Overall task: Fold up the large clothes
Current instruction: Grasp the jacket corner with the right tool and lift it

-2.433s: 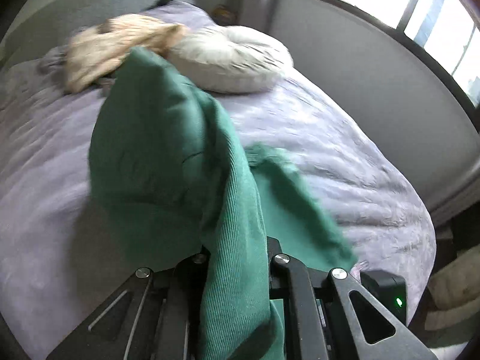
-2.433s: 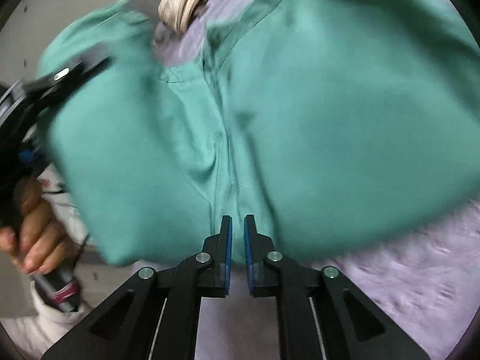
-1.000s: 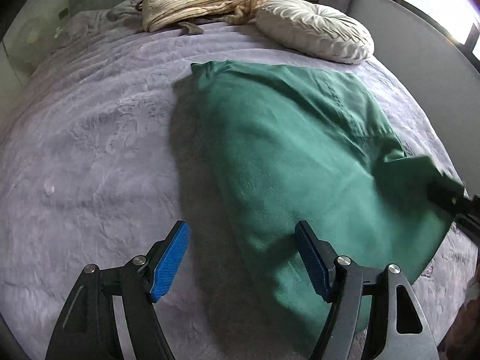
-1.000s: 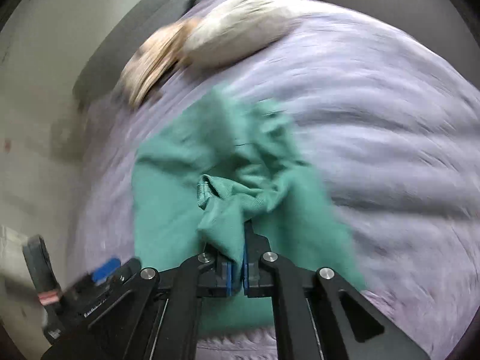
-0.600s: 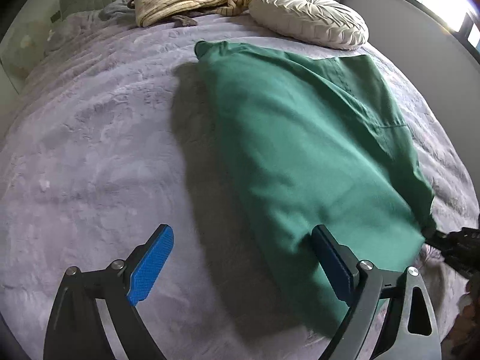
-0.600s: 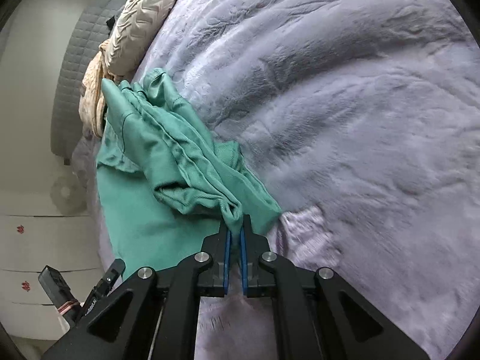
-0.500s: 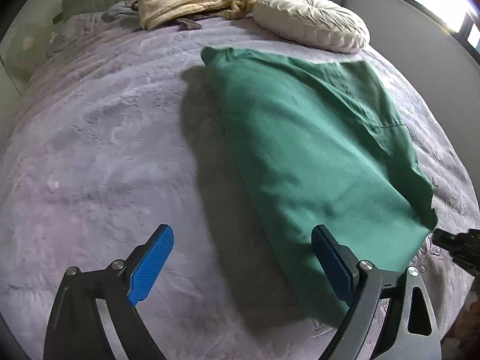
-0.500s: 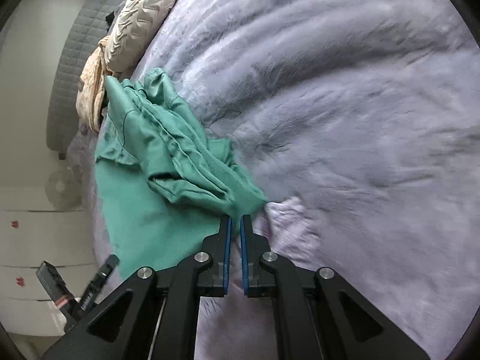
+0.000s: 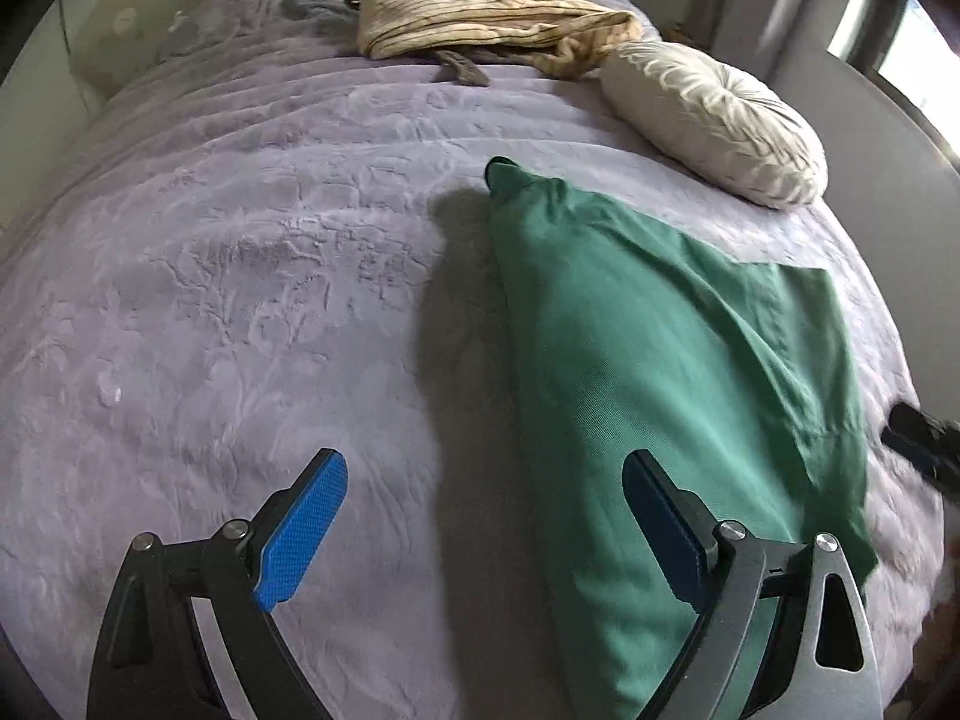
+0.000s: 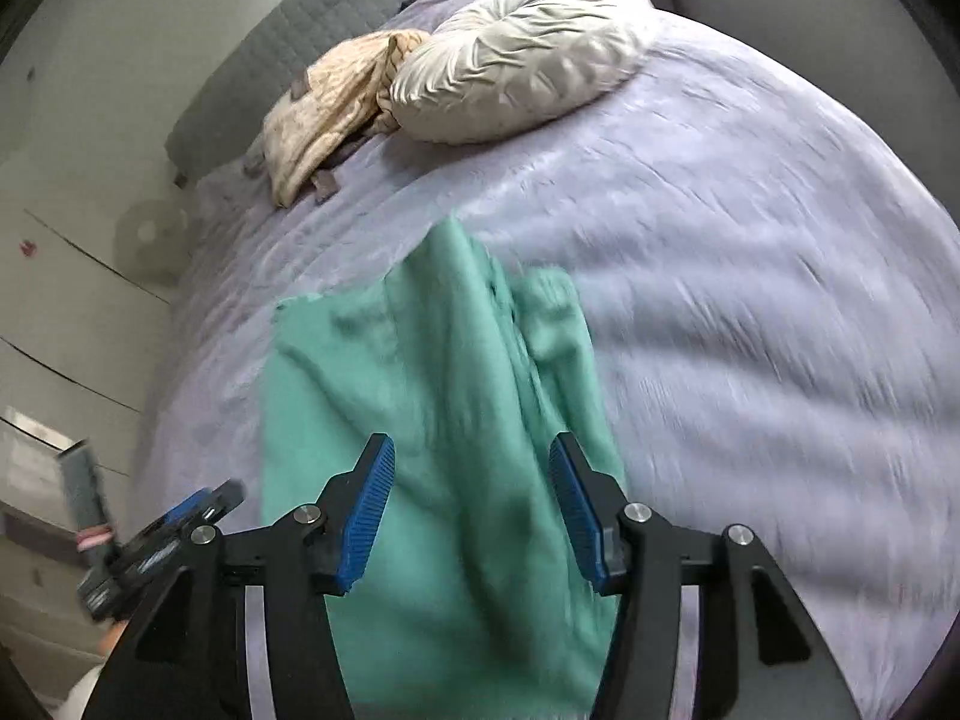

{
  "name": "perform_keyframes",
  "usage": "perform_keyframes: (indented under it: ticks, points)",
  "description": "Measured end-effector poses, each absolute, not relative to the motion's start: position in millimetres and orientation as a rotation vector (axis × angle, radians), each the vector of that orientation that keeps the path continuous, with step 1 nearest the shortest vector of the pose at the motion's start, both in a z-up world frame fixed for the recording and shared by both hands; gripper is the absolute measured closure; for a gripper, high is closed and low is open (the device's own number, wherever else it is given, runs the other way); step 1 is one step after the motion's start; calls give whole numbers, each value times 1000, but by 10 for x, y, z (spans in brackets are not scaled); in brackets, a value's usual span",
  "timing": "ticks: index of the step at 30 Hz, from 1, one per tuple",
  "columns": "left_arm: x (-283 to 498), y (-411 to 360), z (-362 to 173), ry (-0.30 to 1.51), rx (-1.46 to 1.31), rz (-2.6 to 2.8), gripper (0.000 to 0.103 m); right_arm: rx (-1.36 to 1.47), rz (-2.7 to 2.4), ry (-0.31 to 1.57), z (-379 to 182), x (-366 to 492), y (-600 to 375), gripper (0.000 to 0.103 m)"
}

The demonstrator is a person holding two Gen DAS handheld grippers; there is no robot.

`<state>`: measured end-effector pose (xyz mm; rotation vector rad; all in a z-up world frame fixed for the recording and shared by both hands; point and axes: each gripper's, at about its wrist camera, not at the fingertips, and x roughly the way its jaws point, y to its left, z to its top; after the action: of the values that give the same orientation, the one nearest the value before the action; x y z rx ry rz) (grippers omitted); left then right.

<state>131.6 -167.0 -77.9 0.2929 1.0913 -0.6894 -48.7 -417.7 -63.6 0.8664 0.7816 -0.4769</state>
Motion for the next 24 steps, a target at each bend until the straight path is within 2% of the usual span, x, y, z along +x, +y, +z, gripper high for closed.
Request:
perform_keyframes:
  ticks: [3,4,5,12,17,20,24]
  points:
    - [1349,-1704,-810,1095,288,-677,9,823,-476,850,-798,-131,-4367,45]
    - [1352,-1711,-813,1093,287,-674,9,812,-477,882,-861,-25,-4419,58]
    - [1350,-1717,-813,1093,284,-674,9,812,-466,917,-941,87,-4471,94]
    - [1274,-1909,-1045,1104,347,-722,9,822,-502,965,-1241,68,-4594,93]
    - [1325,-1881,-1040,1140,347,-717,9,1041,-462,890,-1449,-155,-4820,81]
    - [1259,-1786,-893,1135,367,-732,9,1099,-461,860,-1309,-371,-4824,80]
    - [1015,-1597,-740,1134,359,-811,9,1003,-427,800,-868,-659,-4522,80]
